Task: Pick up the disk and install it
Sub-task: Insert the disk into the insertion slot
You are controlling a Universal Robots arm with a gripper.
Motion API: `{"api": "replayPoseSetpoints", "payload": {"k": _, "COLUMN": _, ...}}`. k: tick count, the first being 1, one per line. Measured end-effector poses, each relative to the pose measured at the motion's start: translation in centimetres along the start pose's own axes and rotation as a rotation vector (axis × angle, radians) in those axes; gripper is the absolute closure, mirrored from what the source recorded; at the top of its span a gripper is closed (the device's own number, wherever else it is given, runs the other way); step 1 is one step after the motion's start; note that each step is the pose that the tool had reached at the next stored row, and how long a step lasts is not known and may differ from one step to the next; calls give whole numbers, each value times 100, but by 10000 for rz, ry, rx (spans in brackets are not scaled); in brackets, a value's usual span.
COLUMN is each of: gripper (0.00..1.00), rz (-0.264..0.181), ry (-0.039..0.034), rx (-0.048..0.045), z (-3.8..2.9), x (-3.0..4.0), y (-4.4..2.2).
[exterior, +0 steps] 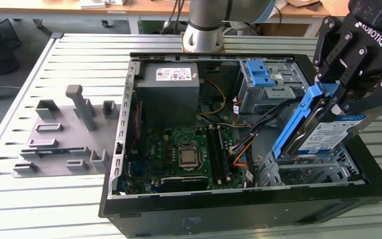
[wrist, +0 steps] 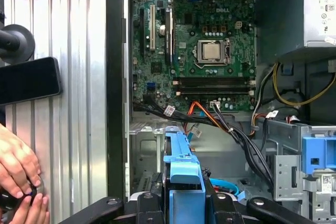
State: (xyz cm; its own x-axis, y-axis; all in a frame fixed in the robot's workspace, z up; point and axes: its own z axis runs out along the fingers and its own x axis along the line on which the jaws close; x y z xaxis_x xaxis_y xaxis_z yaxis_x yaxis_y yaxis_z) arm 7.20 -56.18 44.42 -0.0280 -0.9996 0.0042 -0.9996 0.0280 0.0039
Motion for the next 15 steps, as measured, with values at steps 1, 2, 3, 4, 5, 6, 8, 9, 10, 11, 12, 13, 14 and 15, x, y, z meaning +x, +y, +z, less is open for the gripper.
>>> {"api": "replayPoseSetpoints", "payload": {"k": 1, "gripper": 64, "rz": 24, "ry": 2, "rx": 0, "z": 9, "x": 2, "y": -3}}
{"api": "replayPoseSetpoints", "payload": {"k": 2, "gripper": 64, "rz": 52, "ry": 1, "rx": 0, "z": 18, "x": 4, "y": -6}}
{"api": "replayPoseSetpoints", "payload": {"k": 3, "gripper": 64, "rz": 84, "ry": 1, "rx": 0, "z": 27, "x": 6, "y": -7}}
{"api": "replayPoseSetpoints", "payload": {"k": 4, "gripper": 64, "rz": 118, "ry": 1, "rx": 0, "z": 35, "x": 6, "y": -9}}
{"api": "replayPoseSetpoints", "payload": {"k": 5, "gripper": 64, "rz": 158, "ry": 2, "rx": -1, "z": 42, "x": 7, "y": -11}}
{"api": "replayPoseSetpoints", "payload": {"k": 6, "gripper": 64, "rz": 191, "ry": 0, "rx": -1, "z": 52, "x": 8, "y": -14}}
{"api": "replayPoseSetpoints", "payload": {"k": 8, "gripper": 64, "rz": 232, "ry": 1, "rx": -1, "z": 71, "x": 11, "y": -17}}
{"api": "replayPoseSetpoints", "payload": {"k": 9, "gripper": 64, "rz": 242, "ry": 1, "rx": -1, "z": 82, "x": 11, "y": -19}}
{"api": "replayPoseSetpoints", "payload": {"k": 10, "gripper": 64, "rz": 248, "ry": 0, "rx": -1, "z": 92, "x": 12, "y": -20}}
{"api": "replayPoseSetpoints", "payload": {"k": 11, "gripper": 64, "rz": 251, "ry": 1, "rx": -1, "z": 101, "x": 13, "y": -21}}
{"api": "replayPoseSetpoints", "payload": {"k": 12, "gripper": 64, "rz": 251, "ry": 1, "rx": -1, "z": 111, "x": 14, "y": -21}}
{"api": "replayPoseSetpoints", "payload": {"k": 13, "gripper": 64, "rz": 251, "ry": 1, "rx": -2, "z": 119, "x": 15, "y": -22}}
{"api": "replayPoseSetpoints", "payload": {"k": 14, "gripper": 64, "rz": 251, "ry": 1, "rx": -1, "z": 128, "x": 16, "y": -22}}
{"api": "replayPoseSetpoints", "payload": {"k": 15, "gripper": 64, "rz": 251, "ry": 0, "rx": -1, "z": 138, "x": 17, "y": -22}}
